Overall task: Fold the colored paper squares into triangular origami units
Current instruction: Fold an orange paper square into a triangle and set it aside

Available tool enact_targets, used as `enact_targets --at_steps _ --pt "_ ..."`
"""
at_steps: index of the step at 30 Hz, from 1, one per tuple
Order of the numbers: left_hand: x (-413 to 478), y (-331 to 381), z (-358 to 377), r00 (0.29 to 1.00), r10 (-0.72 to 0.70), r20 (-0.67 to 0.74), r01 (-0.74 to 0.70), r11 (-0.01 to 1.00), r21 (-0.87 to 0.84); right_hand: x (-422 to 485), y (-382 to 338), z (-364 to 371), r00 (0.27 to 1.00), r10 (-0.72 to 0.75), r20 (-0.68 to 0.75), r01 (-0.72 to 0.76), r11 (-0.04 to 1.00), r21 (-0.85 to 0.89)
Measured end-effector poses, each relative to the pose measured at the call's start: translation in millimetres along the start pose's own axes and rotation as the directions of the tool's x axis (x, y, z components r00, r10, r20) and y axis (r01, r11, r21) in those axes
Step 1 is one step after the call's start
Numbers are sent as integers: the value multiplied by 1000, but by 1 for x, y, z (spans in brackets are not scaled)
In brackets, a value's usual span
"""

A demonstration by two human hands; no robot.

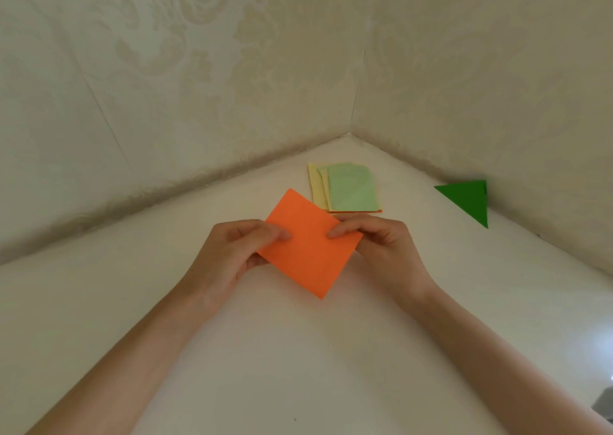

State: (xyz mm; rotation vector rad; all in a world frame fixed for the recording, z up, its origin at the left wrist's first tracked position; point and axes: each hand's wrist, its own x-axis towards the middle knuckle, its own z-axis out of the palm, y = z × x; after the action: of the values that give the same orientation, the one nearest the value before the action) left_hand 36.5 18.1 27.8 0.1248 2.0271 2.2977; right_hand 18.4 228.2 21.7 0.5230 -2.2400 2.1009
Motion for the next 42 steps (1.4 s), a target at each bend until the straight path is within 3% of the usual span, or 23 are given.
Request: enact_targets --at_steps 2,5,11,16,24,31,36,42 --pt "1 -3 -1 995 26 -94 -17 995 94 -1 1 0 999 32 41 -29 997 -73" --pt "1 -2 0 989 60 -136 -51 996 71 -4 -1 4 990 75 117 -63 993 -104" --pt "-3 1 4 1000 23 -6 -24 1000 -16 -3 -5 7 997 32 66 -33 999 22" --pt "-5 3 6 999 23 28 -20 994 -110 -2 -6 7 992 127 22 -128 979 159" --pt "-3 -3 11 999 14 -37 -10 994 107 -3 -9 11 987 152 -49 -147 984 97" --pt "-4 -1 13 999 -21 -29 23 994 106 -4 -10 12 989 141 -45 -138 989 49" --pt "-7 4 15 998 -48 -35 54 979 195 -7 -11 15 989 131 71 -126 990 -68" --pt "-7 4 16 999 34 -34 -25 973 229 -7 -12 13 963 237 126 -244 968 49"
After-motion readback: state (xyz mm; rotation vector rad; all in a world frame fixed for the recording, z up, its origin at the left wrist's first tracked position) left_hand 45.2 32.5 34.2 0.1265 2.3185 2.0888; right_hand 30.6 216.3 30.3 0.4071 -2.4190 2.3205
